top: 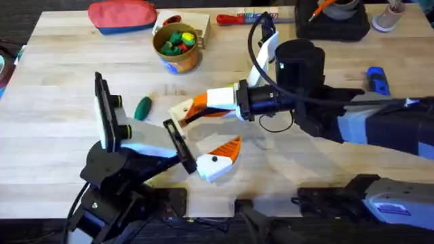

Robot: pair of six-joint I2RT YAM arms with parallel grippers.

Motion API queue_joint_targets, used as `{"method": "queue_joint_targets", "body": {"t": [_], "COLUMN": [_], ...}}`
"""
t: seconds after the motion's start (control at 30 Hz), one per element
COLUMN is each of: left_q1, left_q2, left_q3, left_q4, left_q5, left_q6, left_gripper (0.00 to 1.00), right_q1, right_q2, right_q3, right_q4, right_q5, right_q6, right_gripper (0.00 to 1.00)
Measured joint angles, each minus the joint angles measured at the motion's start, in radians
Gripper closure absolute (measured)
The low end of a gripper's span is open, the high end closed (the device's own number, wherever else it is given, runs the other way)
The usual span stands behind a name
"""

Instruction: Pick up the gripper from the table and insert it into the empty holder that is missing its gripper. Then pick up a screw, insert it into the mounting hole, and use the screwdriver to tighten it. Finally, clean up the table by picking up the vegetable and placing it into the bucket.

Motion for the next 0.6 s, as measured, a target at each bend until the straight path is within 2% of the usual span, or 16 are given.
{"method": "queue_joint_targets", "body": {"t": [0.6], "left_q1": [0.0], "left_q2": [0.0], "left_q3": [0.0], "left_q4": [0.0], "left_q5": [0.01], "left_q6": [0.002], "left_gripper": [0.011], "right_q1": [-0.005], "right_q2": [0.0], "right_q3": [-0.002], "right_q4": [0.011], "right_q5": [-0.03], "right_q6": [-0.001], "right_gripper": [0.619]}}
